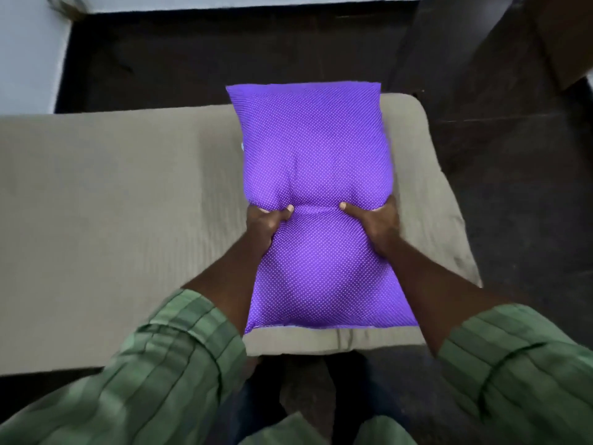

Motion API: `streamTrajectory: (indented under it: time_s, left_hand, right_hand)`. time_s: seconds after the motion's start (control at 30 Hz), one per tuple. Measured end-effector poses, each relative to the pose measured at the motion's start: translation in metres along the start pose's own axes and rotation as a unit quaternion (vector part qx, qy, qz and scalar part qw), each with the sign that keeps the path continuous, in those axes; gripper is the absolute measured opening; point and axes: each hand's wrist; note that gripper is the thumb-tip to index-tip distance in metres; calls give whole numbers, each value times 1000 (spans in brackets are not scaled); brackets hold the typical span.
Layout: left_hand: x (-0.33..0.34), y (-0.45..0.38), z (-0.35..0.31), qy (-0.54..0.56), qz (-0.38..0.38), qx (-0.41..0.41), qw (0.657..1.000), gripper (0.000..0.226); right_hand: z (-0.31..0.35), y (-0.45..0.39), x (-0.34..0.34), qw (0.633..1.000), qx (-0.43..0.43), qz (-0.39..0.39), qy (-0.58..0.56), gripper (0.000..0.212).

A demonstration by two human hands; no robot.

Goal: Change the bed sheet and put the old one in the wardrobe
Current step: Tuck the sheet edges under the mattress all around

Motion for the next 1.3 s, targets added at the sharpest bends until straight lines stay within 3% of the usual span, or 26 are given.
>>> streamTrajectory:
  time_s: [0.1, 0.17, 0.2, 0.27, 0.33, 0.4, 0.47, 0.67, 0.8, 0.9, 0.97, 1.07, 1.2, 1.3]
  left_hand:
    - [-93, -20, -7, -23, -45, 28, 998, 79]
    - [-148, -39, -21, -98, -128, 37, 986, 102]
    - [-174, -47, -26, -180, -169, 38, 968, 108]
    - [-211, -46, -35, -345, -210, 27, 914, 101]
    - [-235, -38, -33, -454, -168, 33, 874, 89]
    - [-245, -30, -18, -520, -52, 69, 850, 77]
    - [-253, -22, -4, -568, 6, 86, 818, 73]
    - [-257, 3, 7, -597, -66, 199, 775, 75]
    - [-233, 30, 19, -540, -58, 294, 787, 76]
    - [-192, 52, 35, -508, -28, 380, 772, 66]
    - [-158, 73, 56, -502, 21, 407, 763, 59]
    - [-109, 107, 98, -502, 83, 394, 765, 53]
    - [-45, 134, 168, -493, 117, 319, 801, 50]
    - [-11, 138, 213, -484, 115, 245, 832, 34]
  right_hand:
    - [19, 53, 64, 999, -12, 38, -1, 149]
    - [34, 77, 114, 997, -7, 76, -1, 147]
    - [37, 87, 138, 994, -14, 104, 1, 144]
    - [27, 98, 194, 986, -35, 156, 43, 142]
    - [23, 125, 233, 959, -93, 207, 168, 132]
    - [25, 157, 252, 907, -189, 221, 305, 106]
    - [34, 179, 265, 881, -238, 208, 351, 84]
    - [35, 189, 276, 878, -240, 239, 338, 77]
    - [10, 201, 258, 902, -267, 183, 284, 69]
    - [-25, 195, 229, 922, -236, 137, 273, 63]
    - [-62, 186, 204, 928, -200, 145, 278, 65]
    - [-124, 178, 161, 914, -182, 186, 310, 66]
    - [-199, 152, 110, 895, -178, 196, 358, 66]
    - [-244, 126, 89, 880, -178, 218, 381, 66]
Point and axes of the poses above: each hand's wrist, its own y-axis away from the middle knuckle, its own x-axis out of the palm, z = x × y, and after that the axes turned 5 degrees about -z, right-handed
